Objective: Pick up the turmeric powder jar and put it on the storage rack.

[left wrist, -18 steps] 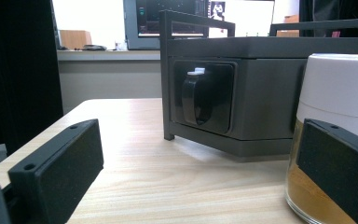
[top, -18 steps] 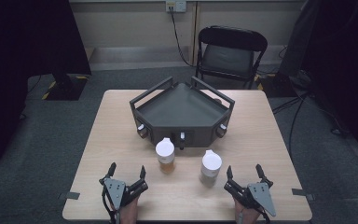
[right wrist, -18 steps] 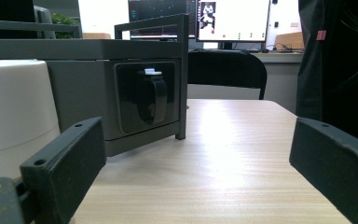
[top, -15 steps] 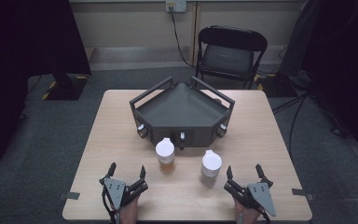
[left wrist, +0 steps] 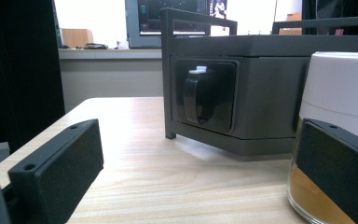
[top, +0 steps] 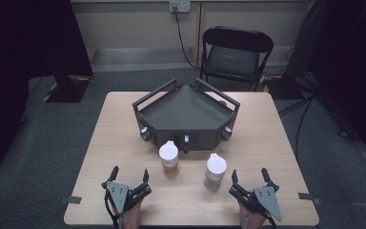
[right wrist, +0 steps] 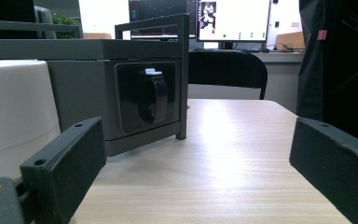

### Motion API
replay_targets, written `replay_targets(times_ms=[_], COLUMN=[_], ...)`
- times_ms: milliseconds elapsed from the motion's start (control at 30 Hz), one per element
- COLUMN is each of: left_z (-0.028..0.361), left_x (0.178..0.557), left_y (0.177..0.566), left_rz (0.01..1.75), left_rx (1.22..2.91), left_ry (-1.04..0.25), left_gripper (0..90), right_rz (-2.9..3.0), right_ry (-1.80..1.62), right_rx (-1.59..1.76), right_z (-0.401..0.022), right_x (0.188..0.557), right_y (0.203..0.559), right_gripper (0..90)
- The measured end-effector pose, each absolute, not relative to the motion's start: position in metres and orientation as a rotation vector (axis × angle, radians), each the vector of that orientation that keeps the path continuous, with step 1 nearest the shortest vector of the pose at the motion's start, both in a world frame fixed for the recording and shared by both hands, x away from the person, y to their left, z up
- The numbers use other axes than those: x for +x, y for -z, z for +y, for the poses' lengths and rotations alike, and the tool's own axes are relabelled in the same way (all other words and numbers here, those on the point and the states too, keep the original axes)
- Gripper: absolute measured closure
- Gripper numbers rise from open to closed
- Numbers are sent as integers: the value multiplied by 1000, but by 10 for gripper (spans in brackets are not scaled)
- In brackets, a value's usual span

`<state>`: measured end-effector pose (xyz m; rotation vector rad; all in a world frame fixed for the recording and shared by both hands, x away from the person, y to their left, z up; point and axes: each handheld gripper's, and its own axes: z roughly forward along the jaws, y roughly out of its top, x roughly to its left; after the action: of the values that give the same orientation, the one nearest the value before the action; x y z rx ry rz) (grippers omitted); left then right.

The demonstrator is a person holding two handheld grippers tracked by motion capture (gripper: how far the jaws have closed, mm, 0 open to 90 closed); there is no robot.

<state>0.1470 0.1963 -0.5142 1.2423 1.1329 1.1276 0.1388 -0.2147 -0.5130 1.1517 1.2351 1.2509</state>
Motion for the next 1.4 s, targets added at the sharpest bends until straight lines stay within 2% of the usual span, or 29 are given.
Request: replay_targets(times_ms=[700,1400], left_z=[198,205], left_x=[148,153], left_y=[516,507], left_rz=[1114,1092], left_rx=[1244,1250], left_ry=[-1130,-1067], left_gripper=[2,0], right_rz=[1234,1234], right_ry=[-1250,-1250], right_rx=[1152,1152], right_z=[-214,-214], right_x=[139,139], right_y=[513,513], right_gripper=[23,23])
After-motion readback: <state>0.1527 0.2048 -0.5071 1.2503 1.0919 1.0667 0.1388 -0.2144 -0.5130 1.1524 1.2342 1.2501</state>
